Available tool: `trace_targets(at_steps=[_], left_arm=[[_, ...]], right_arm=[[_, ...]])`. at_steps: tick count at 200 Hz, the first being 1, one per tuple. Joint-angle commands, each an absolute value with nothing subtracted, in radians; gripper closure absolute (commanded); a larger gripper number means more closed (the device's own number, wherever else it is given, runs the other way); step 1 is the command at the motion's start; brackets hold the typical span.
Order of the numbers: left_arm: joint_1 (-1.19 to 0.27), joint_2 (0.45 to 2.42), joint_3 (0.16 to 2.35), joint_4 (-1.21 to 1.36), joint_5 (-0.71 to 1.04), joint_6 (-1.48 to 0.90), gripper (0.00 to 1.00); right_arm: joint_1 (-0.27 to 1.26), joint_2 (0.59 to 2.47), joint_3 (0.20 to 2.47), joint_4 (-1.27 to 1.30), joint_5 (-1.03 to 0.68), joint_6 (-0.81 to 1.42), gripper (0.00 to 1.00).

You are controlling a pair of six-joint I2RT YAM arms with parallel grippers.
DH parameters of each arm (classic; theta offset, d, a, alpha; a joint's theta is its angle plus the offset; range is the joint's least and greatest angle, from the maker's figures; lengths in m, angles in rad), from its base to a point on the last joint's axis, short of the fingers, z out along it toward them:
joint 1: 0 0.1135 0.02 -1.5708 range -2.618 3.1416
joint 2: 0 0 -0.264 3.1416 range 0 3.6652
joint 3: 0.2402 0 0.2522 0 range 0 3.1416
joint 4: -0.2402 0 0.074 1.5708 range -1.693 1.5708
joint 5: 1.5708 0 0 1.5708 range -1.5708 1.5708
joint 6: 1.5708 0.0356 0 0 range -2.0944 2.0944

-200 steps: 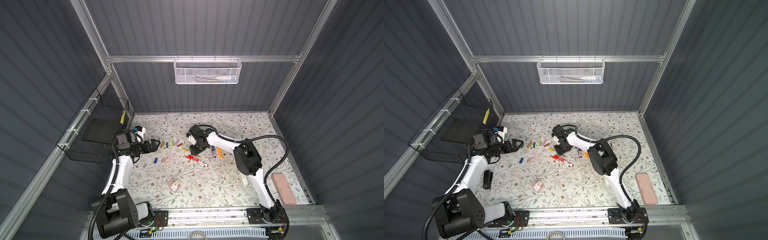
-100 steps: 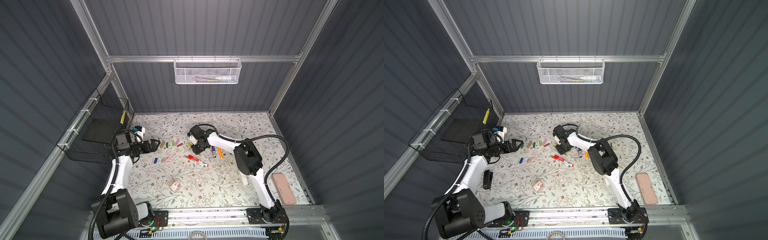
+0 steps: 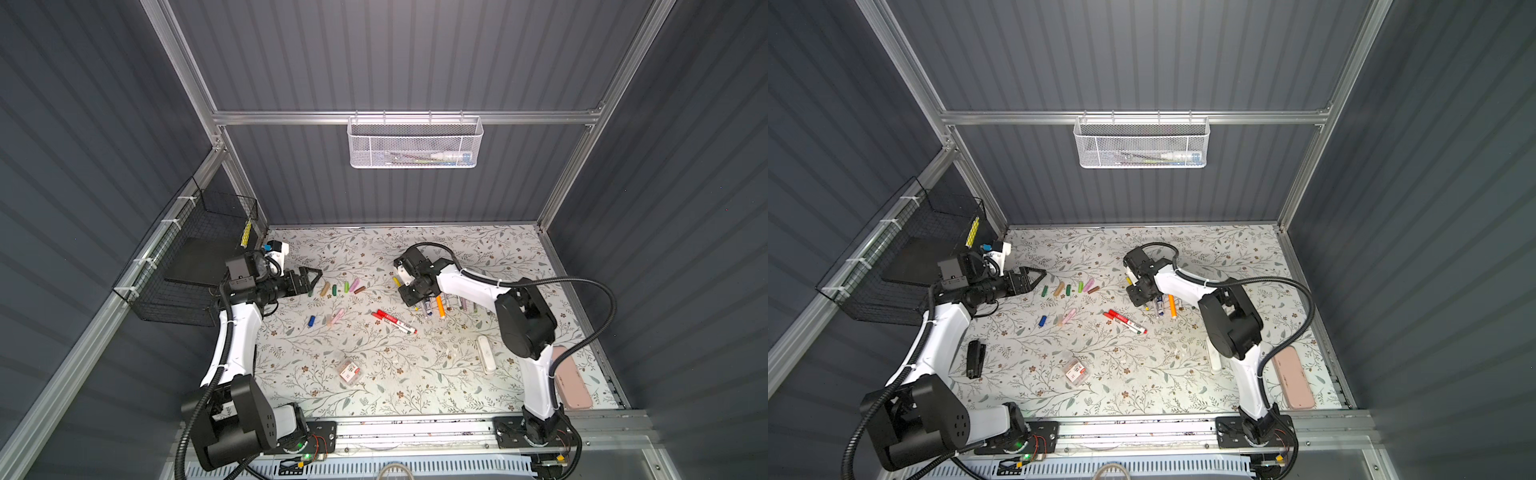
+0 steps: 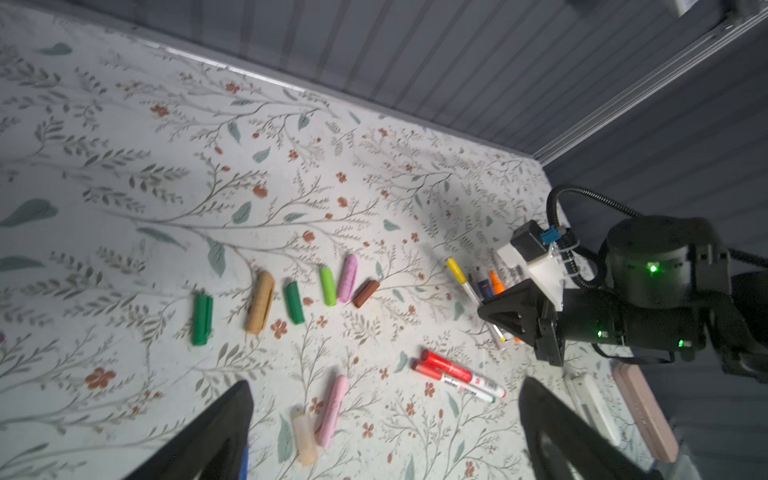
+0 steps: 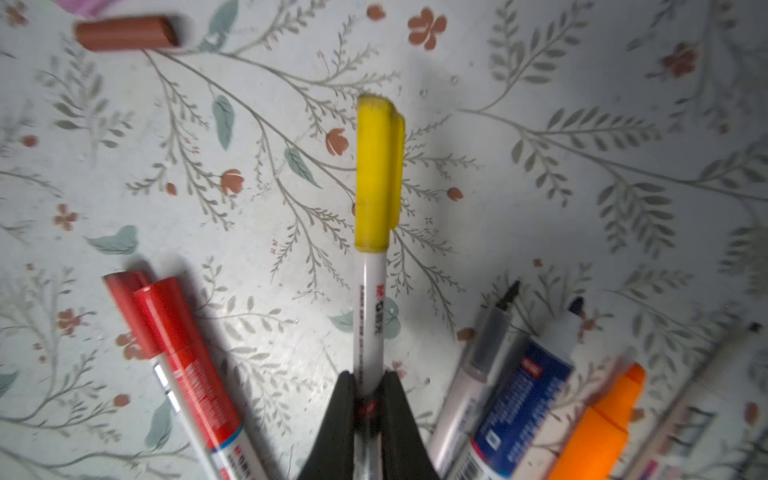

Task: Open the pen caps
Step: 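Lift the yellow-capped marker toward the left gripper while the left closes on its cap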

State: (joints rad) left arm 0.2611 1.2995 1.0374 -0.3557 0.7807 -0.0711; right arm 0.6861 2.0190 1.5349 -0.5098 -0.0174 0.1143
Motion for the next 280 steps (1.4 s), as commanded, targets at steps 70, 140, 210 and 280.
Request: trace_targets(at_steps=[70,140,210,280], left_arm=[[0.030,1.530,1.136,0.355,0.997,-0.657,0.04],[-0.173,1.596,1.066,0.362,0.984,-0.584,0.12],[-0.258,1.634,1.087,0.297,0.990,-0.542,0.34],[-0.258,1.644,1.090,0.327,0.978,-0.567,0.67]], right_arm=[[0.689,1.597,1.135,0.090,-0.228,0.527,1.00],[0.749,1.571,1.046,0.287,-0.248,0.643,1.00],[0.775,1.615,1.094,0.257,-0.257,0.640,1.00],[0.781,1.641,1.097,0.254,-0.258,0.629,1.00]])
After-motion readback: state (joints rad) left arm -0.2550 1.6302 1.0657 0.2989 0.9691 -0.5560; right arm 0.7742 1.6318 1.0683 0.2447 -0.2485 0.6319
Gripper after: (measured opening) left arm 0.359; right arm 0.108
